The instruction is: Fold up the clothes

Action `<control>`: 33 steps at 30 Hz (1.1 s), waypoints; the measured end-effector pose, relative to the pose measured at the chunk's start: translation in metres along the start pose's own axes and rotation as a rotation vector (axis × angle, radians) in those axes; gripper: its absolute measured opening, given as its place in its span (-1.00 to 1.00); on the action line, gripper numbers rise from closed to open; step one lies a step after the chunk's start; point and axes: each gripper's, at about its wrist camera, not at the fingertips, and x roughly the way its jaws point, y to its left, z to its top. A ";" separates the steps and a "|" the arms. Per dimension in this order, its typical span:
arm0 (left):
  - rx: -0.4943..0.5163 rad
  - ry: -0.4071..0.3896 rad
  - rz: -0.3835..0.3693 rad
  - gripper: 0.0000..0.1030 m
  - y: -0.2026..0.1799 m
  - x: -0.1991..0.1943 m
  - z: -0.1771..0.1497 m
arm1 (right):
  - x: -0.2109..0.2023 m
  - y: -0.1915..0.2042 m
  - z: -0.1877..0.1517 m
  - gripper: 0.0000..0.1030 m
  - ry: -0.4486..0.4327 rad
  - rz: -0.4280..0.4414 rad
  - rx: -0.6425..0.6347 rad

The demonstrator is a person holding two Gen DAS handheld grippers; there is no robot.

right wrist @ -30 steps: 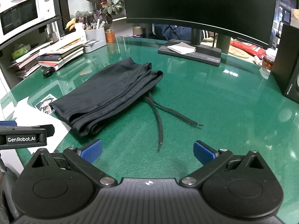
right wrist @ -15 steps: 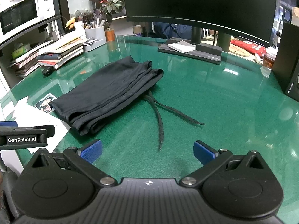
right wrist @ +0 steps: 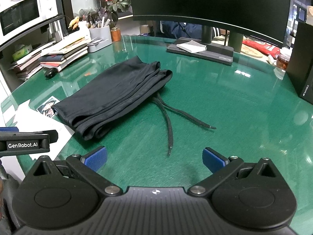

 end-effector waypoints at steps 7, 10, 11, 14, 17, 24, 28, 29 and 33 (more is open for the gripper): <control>0.002 0.002 -0.003 0.99 0.002 0.001 0.001 | 0.006 -0.003 0.003 1.00 0.004 0.004 -0.003; 0.002 0.005 -0.003 0.99 0.003 0.002 0.002 | 0.006 -0.004 0.002 1.00 0.005 0.004 -0.001; 0.002 0.005 -0.003 0.99 0.003 0.002 0.002 | 0.006 -0.004 0.002 1.00 0.005 0.004 -0.001; 0.003 0.006 -0.003 0.99 0.003 0.002 0.001 | 0.005 -0.004 0.001 1.00 0.006 0.004 0.001; 0.003 0.006 -0.002 0.99 0.003 0.002 0.001 | 0.005 -0.005 0.001 1.00 0.007 0.003 0.002; 0.006 0.007 0.000 0.99 0.002 0.002 0.001 | 0.004 -0.005 -0.001 1.00 0.008 0.002 0.006; 0.014 0.010 0.000 0.99 0.001 0.004 0.001 | 0.004 -0.008 0.004 1.00 0.007 0.007 -0.003; 0.016 0.008 -0.002 0.99 0.001 0.004 0.001 | 0.004 -0.008 0.004 1.00 0.005 0.005 -0.005; 0.018 0.008 -0.002 0.99 0.002 0.003 -0.001 | 0.005 -0.007 0.004 1.00 0.004 0.003 -0.006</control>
